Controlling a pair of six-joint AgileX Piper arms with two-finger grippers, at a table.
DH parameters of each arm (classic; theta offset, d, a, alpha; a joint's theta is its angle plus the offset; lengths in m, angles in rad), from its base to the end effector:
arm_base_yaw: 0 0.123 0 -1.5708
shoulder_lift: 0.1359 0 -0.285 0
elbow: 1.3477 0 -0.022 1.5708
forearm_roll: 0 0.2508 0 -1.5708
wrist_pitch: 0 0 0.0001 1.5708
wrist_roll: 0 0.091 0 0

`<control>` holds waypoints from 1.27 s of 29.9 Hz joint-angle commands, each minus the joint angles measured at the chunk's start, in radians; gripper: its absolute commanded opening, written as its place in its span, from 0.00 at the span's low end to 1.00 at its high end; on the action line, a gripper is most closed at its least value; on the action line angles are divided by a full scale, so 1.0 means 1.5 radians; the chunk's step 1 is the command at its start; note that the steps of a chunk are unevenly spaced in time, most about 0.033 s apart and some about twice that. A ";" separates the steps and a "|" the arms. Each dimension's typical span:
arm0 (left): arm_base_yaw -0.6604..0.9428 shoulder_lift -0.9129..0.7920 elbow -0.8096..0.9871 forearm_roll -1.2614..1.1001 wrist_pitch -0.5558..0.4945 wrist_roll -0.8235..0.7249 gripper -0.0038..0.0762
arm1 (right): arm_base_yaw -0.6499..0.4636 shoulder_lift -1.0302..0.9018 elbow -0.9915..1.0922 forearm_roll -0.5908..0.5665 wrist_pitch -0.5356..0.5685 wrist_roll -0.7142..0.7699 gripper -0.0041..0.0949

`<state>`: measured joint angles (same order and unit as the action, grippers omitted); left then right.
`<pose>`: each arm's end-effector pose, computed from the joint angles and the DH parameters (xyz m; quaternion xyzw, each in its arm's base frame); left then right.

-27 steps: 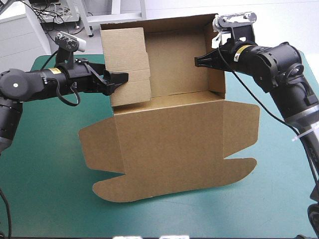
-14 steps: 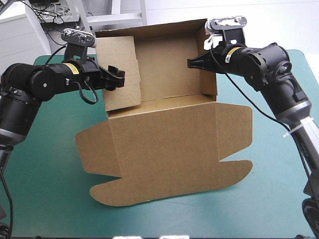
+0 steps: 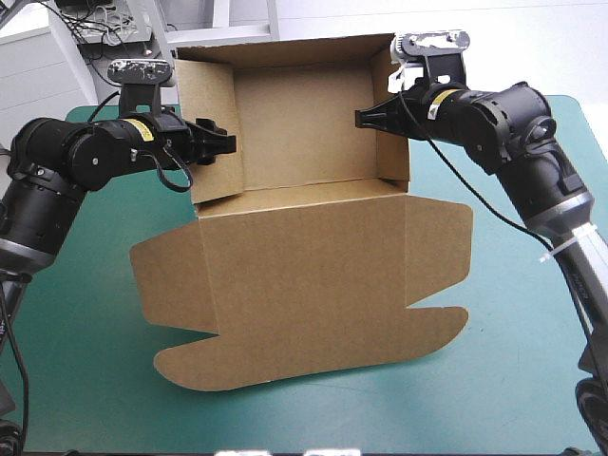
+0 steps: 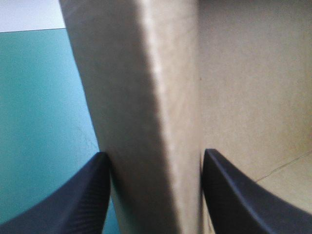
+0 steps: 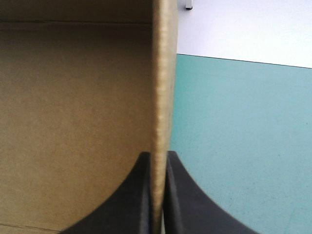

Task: Fold the box

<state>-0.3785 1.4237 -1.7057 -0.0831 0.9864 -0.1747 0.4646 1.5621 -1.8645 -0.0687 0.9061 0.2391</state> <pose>0.2735 -0.1155 0.4665 0.0859 0.8836 -0.1650 0.4298 0.3051 0.1474 0.4764 -0.1019 0.8577 0.1413 0.4837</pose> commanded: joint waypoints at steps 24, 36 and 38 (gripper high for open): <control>-0.003 0.108 -0.020 -0.081 0.036 0.070 0.02 | 0.002 0.074 -0.018 0.016 0.150 -0.044 0.02; -0.003 0.200 -0.020 -0.084 0.104 0.083 0.02 | 0.002 0.161 -0.018 0.046 0.228 -0.076 0.02; -0.003 0.214 -0.020 -0.090 0.105 0.085 0.02 | 0.000 0.175 -0.018 0.049 0.228 -0.085 0.02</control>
<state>-0.3679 1.7781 -1.6995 -0.0872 1.1962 -0.1150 0.4604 1.8440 -1.8663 -0.0529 1.2442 0.2007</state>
